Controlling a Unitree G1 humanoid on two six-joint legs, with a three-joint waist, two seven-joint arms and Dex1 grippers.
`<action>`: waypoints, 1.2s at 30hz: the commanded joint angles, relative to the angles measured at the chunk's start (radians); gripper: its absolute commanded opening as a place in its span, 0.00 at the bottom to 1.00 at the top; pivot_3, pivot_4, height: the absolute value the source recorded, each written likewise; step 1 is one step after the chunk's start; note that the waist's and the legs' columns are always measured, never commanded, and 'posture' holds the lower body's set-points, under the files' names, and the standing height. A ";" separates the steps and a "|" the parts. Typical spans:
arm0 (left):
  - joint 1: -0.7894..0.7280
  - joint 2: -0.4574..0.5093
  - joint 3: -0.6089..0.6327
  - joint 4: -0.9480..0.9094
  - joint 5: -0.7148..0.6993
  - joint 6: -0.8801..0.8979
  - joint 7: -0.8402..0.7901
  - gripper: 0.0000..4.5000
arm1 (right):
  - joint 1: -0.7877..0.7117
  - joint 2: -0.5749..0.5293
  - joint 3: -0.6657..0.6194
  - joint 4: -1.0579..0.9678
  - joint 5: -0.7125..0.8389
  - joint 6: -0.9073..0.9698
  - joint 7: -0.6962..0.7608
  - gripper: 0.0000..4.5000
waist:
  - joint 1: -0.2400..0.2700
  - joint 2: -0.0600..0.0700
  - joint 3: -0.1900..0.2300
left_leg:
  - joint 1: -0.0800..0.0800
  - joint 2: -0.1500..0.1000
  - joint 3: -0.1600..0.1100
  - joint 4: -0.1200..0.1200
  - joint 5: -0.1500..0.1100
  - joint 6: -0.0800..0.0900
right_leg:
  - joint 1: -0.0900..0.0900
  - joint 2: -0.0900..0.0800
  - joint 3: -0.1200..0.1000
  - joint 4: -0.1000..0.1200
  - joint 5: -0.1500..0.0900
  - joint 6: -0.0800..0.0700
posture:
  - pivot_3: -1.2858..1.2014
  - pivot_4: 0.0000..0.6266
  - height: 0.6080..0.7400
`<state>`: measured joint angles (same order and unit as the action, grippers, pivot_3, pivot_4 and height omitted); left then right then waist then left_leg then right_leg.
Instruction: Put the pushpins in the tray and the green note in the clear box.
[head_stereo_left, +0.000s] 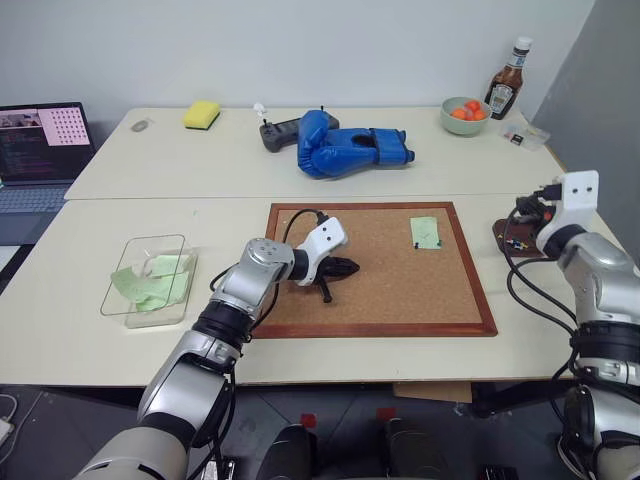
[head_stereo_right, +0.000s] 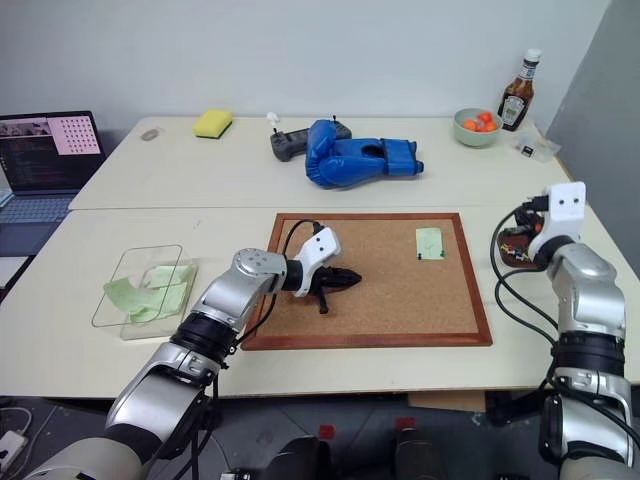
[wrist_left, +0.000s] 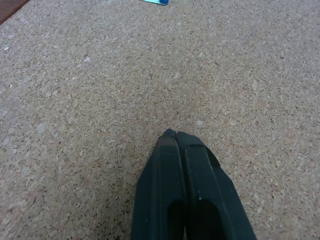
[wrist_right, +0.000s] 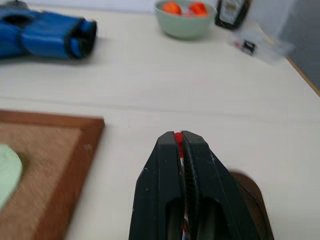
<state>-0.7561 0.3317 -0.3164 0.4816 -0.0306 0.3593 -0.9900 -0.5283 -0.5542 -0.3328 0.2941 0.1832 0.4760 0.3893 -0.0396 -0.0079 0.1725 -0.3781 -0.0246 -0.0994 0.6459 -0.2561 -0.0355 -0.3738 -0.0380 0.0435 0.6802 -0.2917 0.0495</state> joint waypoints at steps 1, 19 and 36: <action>0.038 -0.005 -0.047 0.034 0.038 0.031 -0.009 0.00 | 0.003 -0.022 -0.049 -0.045 0.029 0.042 -0.038 0.01 | -0.002 0.001 0.000 | 0.000 0.000 0.001 0.000 0.000 0.000 | 0.000 0.000 0.001 0.000 0.000 0.000 | 0.52 0.24 1.00; 0.073 -0.005 -0.034 -0.037 0.028 0.048 0.011 0.00 | -0.144 -0.031 -0.064 0.318 0.080 -0.057 -0.011 0.21 | -0.001 0.001 -0.001 | 0.000 0.000 0.003 0.000 0.000 0.000 | 0.000 0.000 0.000 0.000 0.000 0.000 | 0.52 0.24 1.00; 0.065 0.000 -0.029 -0.027 0.031 0.052 0.012 0.00 | -0.079 -0.062 0.078 0.158 0.081 -0.156 0.207 1.00 | -0.002 0.001 -0.001 | -0.001 0.000 0.003 -0.001 0.000 0.000 | 0.000 0.000 0.000 -0.002 0.000 0.000 | 0.52 0.24 1.00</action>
<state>-0.7193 0.3297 -0.3078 0.4093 -0.0278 0.3806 -0.9658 -0.6341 -0.5917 -0.2988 0.5732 0.2566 0.3419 0.5085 -0.0415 -0.0067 0.1718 -0.3789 -0.0247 -0.0962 0.6451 -0.2561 -0.0353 -0.3737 -0.0375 0.0432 0.6783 -0.2918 0.0497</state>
